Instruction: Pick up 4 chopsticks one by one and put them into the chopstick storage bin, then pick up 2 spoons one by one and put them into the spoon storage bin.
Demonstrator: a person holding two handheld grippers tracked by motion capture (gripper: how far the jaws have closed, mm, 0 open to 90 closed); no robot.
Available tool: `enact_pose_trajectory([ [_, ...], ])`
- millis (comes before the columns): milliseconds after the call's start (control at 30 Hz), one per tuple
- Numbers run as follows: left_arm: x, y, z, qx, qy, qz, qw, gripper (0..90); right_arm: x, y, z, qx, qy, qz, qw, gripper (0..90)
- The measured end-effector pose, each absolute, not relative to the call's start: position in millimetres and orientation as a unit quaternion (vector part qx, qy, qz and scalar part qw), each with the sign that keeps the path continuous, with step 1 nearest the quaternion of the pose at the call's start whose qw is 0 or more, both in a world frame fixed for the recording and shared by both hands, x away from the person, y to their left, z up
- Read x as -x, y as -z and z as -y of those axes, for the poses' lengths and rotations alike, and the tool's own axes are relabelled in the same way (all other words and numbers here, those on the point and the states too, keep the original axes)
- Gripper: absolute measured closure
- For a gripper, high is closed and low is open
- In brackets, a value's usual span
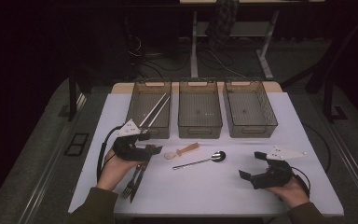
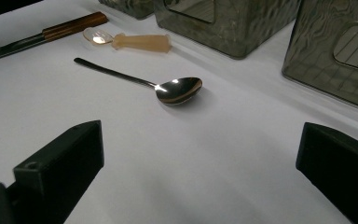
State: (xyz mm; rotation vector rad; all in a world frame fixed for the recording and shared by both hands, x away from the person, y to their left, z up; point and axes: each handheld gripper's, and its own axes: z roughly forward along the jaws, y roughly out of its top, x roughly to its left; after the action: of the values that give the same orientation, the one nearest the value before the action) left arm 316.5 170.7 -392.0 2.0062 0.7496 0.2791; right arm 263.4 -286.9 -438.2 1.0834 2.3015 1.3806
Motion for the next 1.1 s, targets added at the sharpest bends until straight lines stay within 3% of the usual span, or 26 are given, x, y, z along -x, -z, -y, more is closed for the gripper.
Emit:
enact_pose_trajectory([
  [300,-294.0,409.6,-170.9,-0.828,-0.102,-0.285,0.471,13.6,-263.9,437.8,287.2,-0.370,-0.474,-0.790,0.124,0.4],
  [500,-280.4,415.5,-171.4,-0.830,-0.099,-0.273,0.476,9.8,-263.5,437.8,287.0,-0.370,-0.473,-0.790,0.124,0.4],
  [667,-275.0,421.0,-174.0,-0.831,-0.087,-0.273,0.477,0.0,-263.1,437.8,285.8,-0.367,-0.473,-0.792,0.119,0.4],
  [1100,-278.9,422.9,-173.5,-0.835,-0.085,-0.282,0.465,0.0,-270.6,434.0,281.3,-0.367,-0.480,-0.790,0.101,0.4],
])
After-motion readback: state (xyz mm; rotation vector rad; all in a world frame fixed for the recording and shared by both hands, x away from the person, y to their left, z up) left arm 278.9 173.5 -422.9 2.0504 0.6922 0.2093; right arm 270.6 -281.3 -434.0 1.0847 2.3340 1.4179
